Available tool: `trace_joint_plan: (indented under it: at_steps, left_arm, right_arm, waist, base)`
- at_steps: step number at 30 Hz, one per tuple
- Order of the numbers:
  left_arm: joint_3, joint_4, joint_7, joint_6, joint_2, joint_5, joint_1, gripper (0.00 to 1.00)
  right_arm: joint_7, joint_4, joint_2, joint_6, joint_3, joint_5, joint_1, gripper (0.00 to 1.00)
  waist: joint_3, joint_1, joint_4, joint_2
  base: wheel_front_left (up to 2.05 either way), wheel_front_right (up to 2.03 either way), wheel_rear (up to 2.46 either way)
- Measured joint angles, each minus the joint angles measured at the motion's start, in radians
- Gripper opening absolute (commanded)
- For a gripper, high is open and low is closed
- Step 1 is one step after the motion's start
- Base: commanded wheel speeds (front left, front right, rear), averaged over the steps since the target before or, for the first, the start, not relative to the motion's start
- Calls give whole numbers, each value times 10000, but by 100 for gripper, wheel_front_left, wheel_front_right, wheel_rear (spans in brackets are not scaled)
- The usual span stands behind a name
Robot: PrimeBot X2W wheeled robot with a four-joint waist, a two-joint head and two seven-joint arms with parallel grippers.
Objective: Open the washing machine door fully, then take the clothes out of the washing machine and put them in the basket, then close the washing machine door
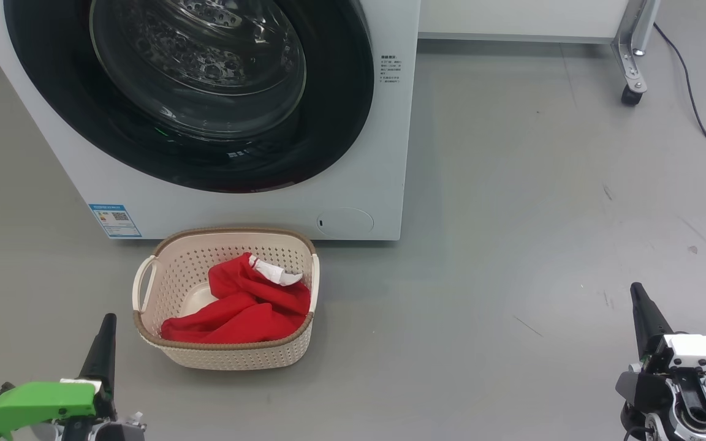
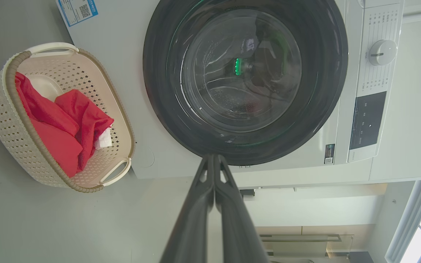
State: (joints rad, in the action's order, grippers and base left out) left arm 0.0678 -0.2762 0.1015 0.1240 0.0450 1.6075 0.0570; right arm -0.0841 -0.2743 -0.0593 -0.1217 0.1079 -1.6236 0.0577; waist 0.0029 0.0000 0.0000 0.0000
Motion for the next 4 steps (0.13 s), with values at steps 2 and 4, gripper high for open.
trace_joint_plan:
  at_steps: [2,4]
  left_arm:
    - [0,0,0,0,0,0,0,0]
    - [0,2,0,0,0,0,0,0]
  right_arm:
    - [-2,0,2,0,0,0,0,0]
    - [-2,2,2,0,2,0,0,0]
  waist:
    - [0,0,0,0]
    - [0,0,0,0]
  base:
    - [0,0,0]
    - [0,0,0]
